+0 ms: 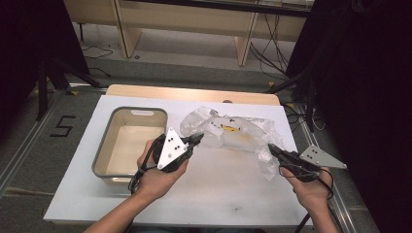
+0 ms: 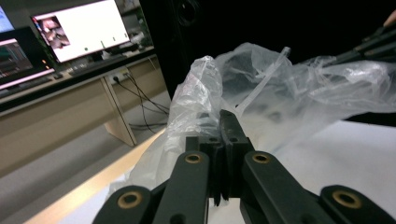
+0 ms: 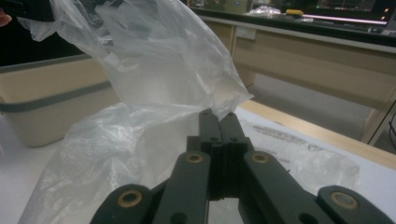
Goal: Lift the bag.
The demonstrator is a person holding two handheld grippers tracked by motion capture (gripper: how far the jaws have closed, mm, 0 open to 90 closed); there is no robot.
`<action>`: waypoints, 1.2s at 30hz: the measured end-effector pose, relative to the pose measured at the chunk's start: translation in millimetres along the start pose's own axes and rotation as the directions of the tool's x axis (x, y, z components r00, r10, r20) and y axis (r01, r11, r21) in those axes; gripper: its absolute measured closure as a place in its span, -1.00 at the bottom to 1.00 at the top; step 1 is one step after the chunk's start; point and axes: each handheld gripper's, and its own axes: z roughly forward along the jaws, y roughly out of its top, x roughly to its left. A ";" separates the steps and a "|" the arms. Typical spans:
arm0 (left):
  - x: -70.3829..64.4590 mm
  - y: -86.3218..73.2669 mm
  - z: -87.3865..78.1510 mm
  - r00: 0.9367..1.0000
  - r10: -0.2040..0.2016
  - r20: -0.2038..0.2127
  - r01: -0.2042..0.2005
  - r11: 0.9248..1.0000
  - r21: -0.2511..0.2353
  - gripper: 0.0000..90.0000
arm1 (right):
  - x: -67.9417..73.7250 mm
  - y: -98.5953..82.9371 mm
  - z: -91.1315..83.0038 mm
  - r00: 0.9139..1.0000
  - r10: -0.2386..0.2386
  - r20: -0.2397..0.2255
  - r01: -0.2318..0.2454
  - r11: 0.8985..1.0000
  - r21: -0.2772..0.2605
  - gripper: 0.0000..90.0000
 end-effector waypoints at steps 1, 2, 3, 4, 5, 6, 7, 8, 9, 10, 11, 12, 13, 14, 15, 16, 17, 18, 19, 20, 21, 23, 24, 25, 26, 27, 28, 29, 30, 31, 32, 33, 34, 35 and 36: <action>1.0 2.5 -0.6 1.000 0.002 -0.006 -0.002 1.000 -0.009 0.98 | -0.2 1.9 -0.1 1.000 -0.003 0.003 0.003 1.000 -0.008 1.00; 2.3 4.9 -0.9 1.000 0.003 -0.011 -0.003 1.000 -0.019 0.98 | -0.3 3.8 -0.3 1.000 -0.003 0.008 0.003 1.000 -0.015 1.00; 3.8 7.4 -0.9 1.000 0.004 -0.014 -0.004 1.000 -0.023 0.98 | -0.5 5.6 -0.3 1.000 -0.003 0.012 0.003 1.000 -0.022 1.00; 5.3 9.6 -0.6 1.000 0.000 -0.020 -0.001 0.999 -0.034 0.98 | -1.0 7.4 0.1 1.000 -0.003 0.015 0.004 1.000 -0.030 1.00; 6.7 11.7 -0.3 1.000 -0.001 -0.025 0.000 0.999 -0.039 0.98 | -1.5 9.2 0.4 1.000 -0.004 0.021 0.005 0.999 -0.034 1.00; 8.2 13.7 0.4 1.000 -0.002 -0.029 0.001 0.999 -0.041 0.98 | -2.2 11.0 0.9 1.000 -0.004 0.029 0.005 0.999 -0.042 1.00; 9.7 15.5 1.3 0.999 -0.007 -0.034 0.005 0.999 -0.051 0.98 | -3.0 12.7 1.4 0.999 0.000 0.034 0.002 0.999 -0.046 1.00; 11.1 17.1 2.2 0.999 -0.010 -0.038 0.008 0.998 -0.055 0.98 | -3.9 14.5 2.2 0.999 -0.002 0.041 0.004 0.999 -0.052 1.00; 12.5 18.5 2.9 0.999 -0.013 -0.041 0.011 0.998 -0.060 0.98 | -4.9 16.2 3.0 0.999 -0.003 0.049 0.006 0.998 -0.058 1.00; 13.4 19.9 3.5 0.999 -0.017 -0.045 0.014 0.998 -0.065 0.98 | -5.8 17.8 3.7 0.998 -0.002 0.056 0.006 0.998 -0.061 1.00; 14.4 21.3 3.9 0.999 -0.016 -0.048 0.013 0.997 -0.070 0.98 | -6.8 19.5 4.6 0.998 -0.002 0.061 0.006 0.998 -0.069 1.00; 15.0 22.7 4.1 0.999 -0.021 -0.050 0.017 0.997 -0.076 0.98 | -7.6 21.0 5.3 0.998 0.003 0.069 0.003 0.997 -0.076 1.00; 15.6 24.5 3.9 0.998 -0.021 -0.052 0.017 0.996 -0.082 0.98 | -8.6 22.7 5.8 0.997 0.006 0.074 0.000 0.997 -0.083 1.00; 16.1 26.5 3.6 0.998 -0.018 -0.058 0.013 0.996 -0.089 0.98 | -9.1 24.6 6.4 0.997 0.009 0.075 -0.003 0.996 -0.087 1.00; 16.5 28.3 3.0 0.998 -0.014 -0.060 0.009 0.996 -0.093 0.98 | -9.7 26.7 6.6 0.997 0.007 0.081 0.001 0.996 -0.094 1.00; 16.7 30.0 2.5 0.998 -0.015 -0.062 0.009 0.995 -0.098 0.98 | -10.1 28.6 7.0 0.997 0.010 0.081 -0.002 0.995 -0.103 1.00; 16.8 31.3 2.2 0.998 -0.014 -0.061 0.008 0.995 -0.100 0.98 | -10.5 30.5 7.2 0.997 0.007 0.082 0.001 0.994 -0.105 1.00; 17.0 32.3 1.7 0.998 -0.011 -0.062 0.004 0.995 -0.102 0.98 | -10.4 32.0 7.3 0.996 0.009 0.084 0.001 0.994 -0.110 1.00; 17.1 32.9 1.3 0.998 -0.008 -0.063 0.001 0.994 -0.105 0.98 | -10.6 33.3 7.5 0.996 0.011 0.085 -0.001 0.993 -0.115 1.00; 17.0 33.3 1.1 0.998 -0.008 -0.064 0.001 0.994 -0.107 0.98 | -10.6 34.4 7.5 0.996 0.011 0.085 -0.001 0.993 -0.117 1.00; 17.0 33.6 0.8 0.998 -0.008 -0.064 0.001 0.994 -0.108 0.98 | -10.6 35.3 7.6 0.996 0.009 0.086 0.002 0.993 -0.121 1.00; 17.2 34.4 0.0 0.998 -0.008 -0.068 0.000 0.993 -0.114 0.98 | -10.5 36.9 7.6 0.996 0.008 0.089 0.004 0.992 -0.128 1.00; 17.5 35.0 -0.6 0.998 -0.009 -0.066 0.001 0.994 -0.114 0.98 | -10.4 37.7 7.4 0.996 0.008 0.088 0.003 0.991 -0.130 1.00; 17.8 35.5 -1.0 0.998 -0.009 -0.067 0.001 0.993 -0.116 0.98 | -10.3 38.3 7.2 0.996 0.007 0.089 0.005 0.991 -0.131 1.00; 18.1 36.1 -1.3 0.998 -0.009 -0.070 0.000 0.993 -0.120 0.98 | -10.3 39.0 6.8 0.996 0.007 0.092 0.005 0.991 -0.135 1.00; 18.4 36.6 -1.7 0.997 -0.009 -0.070 0.000 0.993 -0.122 0.98 | -10.4 39.5 6.6 0.996 0.007 0.092 0.006 0.990 -0.138 1.00; 18.8 37.2 -2.2 0.997 -0.009 -0.072 -0.001 0.992 -0.124 0.98 | -10.5 40.0 6.3 0.996 0.006 0.093 0.006 0.990 -0.138 1.00; 19.4 38.1 -2.7 0.997 -0.010 -0.074 0.000 0.992 -0.128 0.98 | -10.5 40.5 5.8 0.996 0.006 0.093 0.008 0.990 -0.141 1.00; 19.6 39.1 -3.3 0.997 -0.012 -0.074 0.003 0.991 -0.132 0.98 | -10.2 41.3 5.3 0.995 0.008 0.096 0.006 0.989 -0.145 1.00; 20.1 40.3 -4.1 0.997 -0.012 -0.077 0.001 0.991 -0.137 0.98 | -10.2 42.3 4.5 0.995 0.005 0.096 0.009 0.989 -0.148 1.00; 20.4 41.6 -5.1 0.997 -0.012 -0.077 0.001 0.990 -0.140 0.98 | -9.8 43.4 3.5 0.995 0.005 0.097 0.010 0.988 -0.153 1.00; 20.6 43.1 -6.1 0.997 -0.009 -0.079 -0.003 0.989 -0.147 0.98 | -9.7 44.8 2.2 0.995 0.003 0.098 0.013 0.988 -0.157 1.00; 20.3 44.7 -6.8 0.997 -0.010 -0.081 -0.003 0.988 -0.153 0.98 | -9.2 46.4 1.1 0.995 0.004 0.099 0.012 0.987 -0.162 1.00; 20.1 46.3 -7.6 0.997 -0.006 -0.079 -0.007 0.987 -0.158 0.98 | -9.2 48.1 -0.1 0.995 -0.001 0.101 0.018 0.985 -0.169 1.00; 19.6 48.0 -8.2 0.997 -0.006 -0.081 -0.008 0.986 -0.164 0.98 | -8.8 49.9 -1.5 0.995 0.000 0.102 0.017 0.984 -0.175 1.00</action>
